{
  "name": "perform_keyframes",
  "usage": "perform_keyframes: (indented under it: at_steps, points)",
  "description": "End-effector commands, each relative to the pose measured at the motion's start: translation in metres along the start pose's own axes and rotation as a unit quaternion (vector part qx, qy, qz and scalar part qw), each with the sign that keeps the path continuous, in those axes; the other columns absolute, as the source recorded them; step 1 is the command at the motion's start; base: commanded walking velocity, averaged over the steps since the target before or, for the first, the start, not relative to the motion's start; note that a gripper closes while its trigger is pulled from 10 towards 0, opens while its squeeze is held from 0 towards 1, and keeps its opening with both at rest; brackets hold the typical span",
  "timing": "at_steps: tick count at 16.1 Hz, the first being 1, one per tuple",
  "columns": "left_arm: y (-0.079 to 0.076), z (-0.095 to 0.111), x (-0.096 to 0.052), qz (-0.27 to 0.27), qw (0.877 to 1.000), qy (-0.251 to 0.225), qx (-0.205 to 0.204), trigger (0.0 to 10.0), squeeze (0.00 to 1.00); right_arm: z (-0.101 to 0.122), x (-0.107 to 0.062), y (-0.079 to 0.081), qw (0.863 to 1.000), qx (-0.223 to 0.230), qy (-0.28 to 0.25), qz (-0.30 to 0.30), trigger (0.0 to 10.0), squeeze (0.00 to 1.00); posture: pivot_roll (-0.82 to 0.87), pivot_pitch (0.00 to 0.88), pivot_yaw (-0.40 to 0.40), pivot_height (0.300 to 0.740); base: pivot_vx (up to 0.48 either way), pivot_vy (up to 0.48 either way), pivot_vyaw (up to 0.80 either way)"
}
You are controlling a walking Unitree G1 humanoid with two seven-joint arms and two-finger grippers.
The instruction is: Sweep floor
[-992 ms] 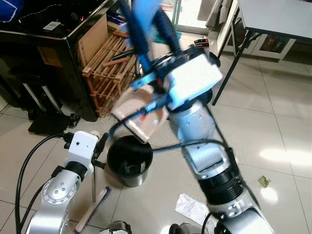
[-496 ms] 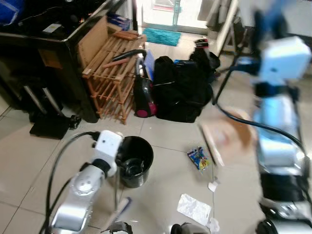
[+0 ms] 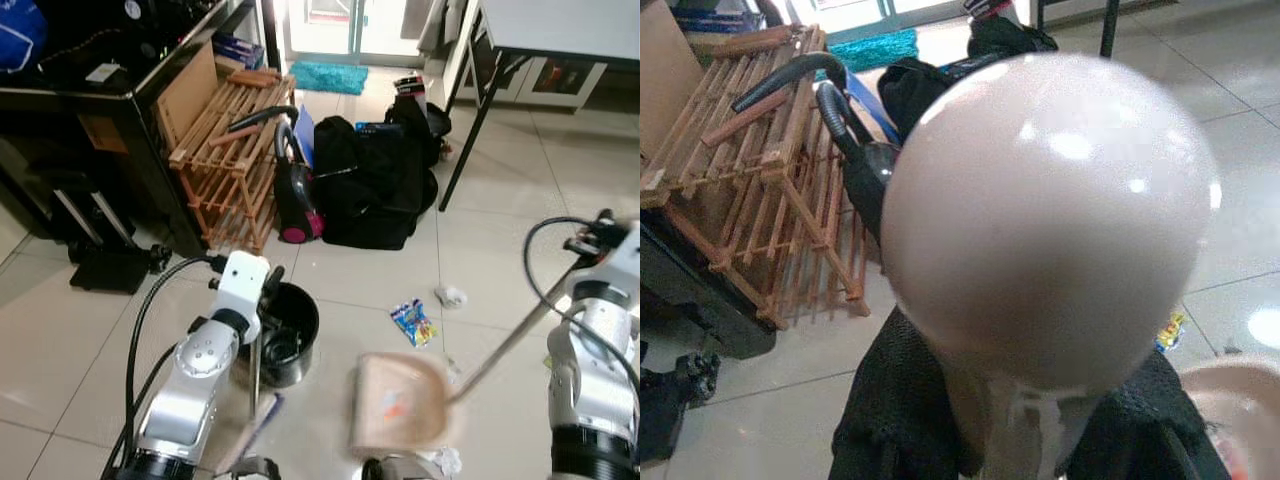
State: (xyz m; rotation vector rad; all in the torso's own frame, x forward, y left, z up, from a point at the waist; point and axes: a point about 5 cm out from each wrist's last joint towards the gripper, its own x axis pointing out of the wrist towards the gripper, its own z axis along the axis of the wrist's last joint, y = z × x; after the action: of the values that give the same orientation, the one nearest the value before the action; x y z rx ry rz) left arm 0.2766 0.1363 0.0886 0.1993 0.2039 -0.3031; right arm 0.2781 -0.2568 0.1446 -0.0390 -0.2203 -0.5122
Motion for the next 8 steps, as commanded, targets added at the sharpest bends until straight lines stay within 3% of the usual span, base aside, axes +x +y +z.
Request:
perform_keyframes:
  at_steps: [1,4,8]
  points:
    - [0.004,-0.003,-0.002,0.01,1.0,0.003,0.008,10.0,0.0,0.008,-0.003,0.007,0.999,-0.003,-0.024,0.024,10.0,0.0,-0.06,0.121,0.022,0.74,0.0,0.0,0.0]
    - [0.009,-0.01,-0.01,0.025,1.0,0.007,0.016,10.0,0.0,0.005,-0.018,0.026,0.997,-0.012,-0.048,0.062,10.0,0.0,-0.05,0.127,0.014,0.74,0.0,0.0,0.0]
    - [0.018,-0.009,-0.017,0.049,0.999,-0.01,0.015,10.0,0.0,-0.002,-0.03,0.031,0.997,-0.017,-0.05,0.062,10.0,0.0,-0.04,0.13,0.008,0.74,0.0,0.0,0.0]
